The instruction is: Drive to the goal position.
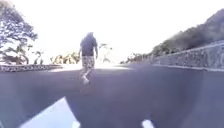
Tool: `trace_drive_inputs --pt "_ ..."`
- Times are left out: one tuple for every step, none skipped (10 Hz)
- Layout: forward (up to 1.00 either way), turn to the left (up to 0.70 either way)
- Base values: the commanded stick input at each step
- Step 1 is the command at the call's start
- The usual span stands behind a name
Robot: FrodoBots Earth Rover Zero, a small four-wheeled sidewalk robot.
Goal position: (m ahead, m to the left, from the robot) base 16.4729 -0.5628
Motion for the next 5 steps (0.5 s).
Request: trace_drive_inputs --pt "0.70 0.00" --pt "0.70 0.00" --pt "0.70 -0.05" --pt "0.70 -0.18" --pt "0.70 -0.31"
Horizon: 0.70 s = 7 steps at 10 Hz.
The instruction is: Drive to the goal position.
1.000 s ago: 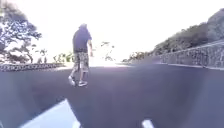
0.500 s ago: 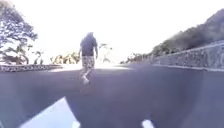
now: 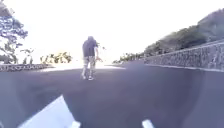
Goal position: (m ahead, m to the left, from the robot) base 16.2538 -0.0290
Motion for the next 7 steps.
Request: trace_drive_inputs --pt "0.70 -0.29" --pt "0.70 -0.22" --pt "0.70 0.00" --pt "0.70 0.00" --pt "0.70 0.00" --pt "0.70 -0.35" --pt "0.70 -0.35"
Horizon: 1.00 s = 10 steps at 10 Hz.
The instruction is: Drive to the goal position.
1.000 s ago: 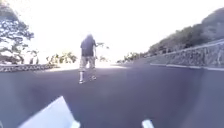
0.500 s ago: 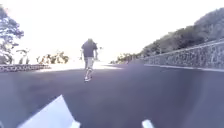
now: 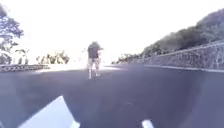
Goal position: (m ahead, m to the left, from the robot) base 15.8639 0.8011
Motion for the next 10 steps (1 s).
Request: trace_drive_inputs --pt "0.70 0.00" --pt "0.70 0.00" --pt "0.70 0.00" --pt "0.70 0.00" --pt "0.70 0.00" --pt "0.70 0.00" --pt "0.70 0.00" --pt "0.70 0.00" --pt "0.70 0.00" --pt "0.70 0.00"
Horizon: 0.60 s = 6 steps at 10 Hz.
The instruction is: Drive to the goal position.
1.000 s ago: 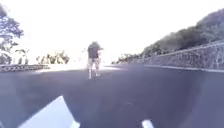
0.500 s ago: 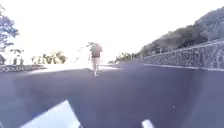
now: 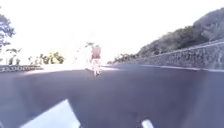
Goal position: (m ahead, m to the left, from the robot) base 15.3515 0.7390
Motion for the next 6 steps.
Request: trace_drive_inputs --pt "0.70 0.00" --pt "0.70 -0.11" --pt "0.70 -0.24" --pt "0.70 -0.35" --pt "0.70 -0.35" --pt "0.70 -0.34"
